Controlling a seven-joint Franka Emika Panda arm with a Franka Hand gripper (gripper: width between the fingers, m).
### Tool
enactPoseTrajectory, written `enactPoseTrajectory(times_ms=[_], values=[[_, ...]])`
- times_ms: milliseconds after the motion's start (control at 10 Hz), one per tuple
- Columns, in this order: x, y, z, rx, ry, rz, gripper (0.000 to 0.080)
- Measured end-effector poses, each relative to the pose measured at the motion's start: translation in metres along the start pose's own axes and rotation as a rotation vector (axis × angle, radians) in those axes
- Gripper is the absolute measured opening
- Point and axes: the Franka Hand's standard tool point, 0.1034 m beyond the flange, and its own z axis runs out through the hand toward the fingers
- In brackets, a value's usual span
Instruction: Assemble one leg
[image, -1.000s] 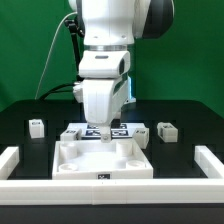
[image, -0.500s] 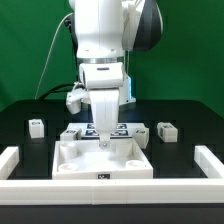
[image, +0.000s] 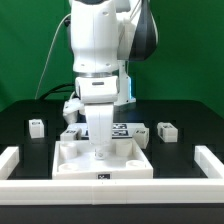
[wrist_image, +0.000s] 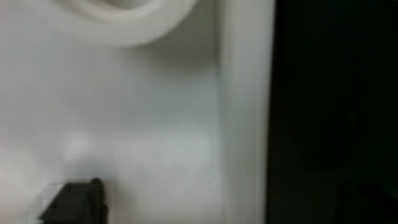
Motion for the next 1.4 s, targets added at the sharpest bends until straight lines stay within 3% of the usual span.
enactPoseTrajectory(times_ms=[100,300,400,600,700,1200,1400], values=[[0.0,0.0,0.0,0.0,0.0,0.0,0.065],[0.0,0.0,0.0,0.001,0.0,0.0,0.0365],[0.0,0.0,0.0,0.001,0.0,0.0,0.0365],[0.0,0.0,0.001,0.001,0.0,0.0,0.0094],[0.0,0.0,0.0,-0.001,0.0,0.0,0.0056],[0.0,0.0,0.0,-0.001,0.0,0.0,0.0056],[0.012,0.0,0.001,0.0,0.004,0.009,0.0056]])
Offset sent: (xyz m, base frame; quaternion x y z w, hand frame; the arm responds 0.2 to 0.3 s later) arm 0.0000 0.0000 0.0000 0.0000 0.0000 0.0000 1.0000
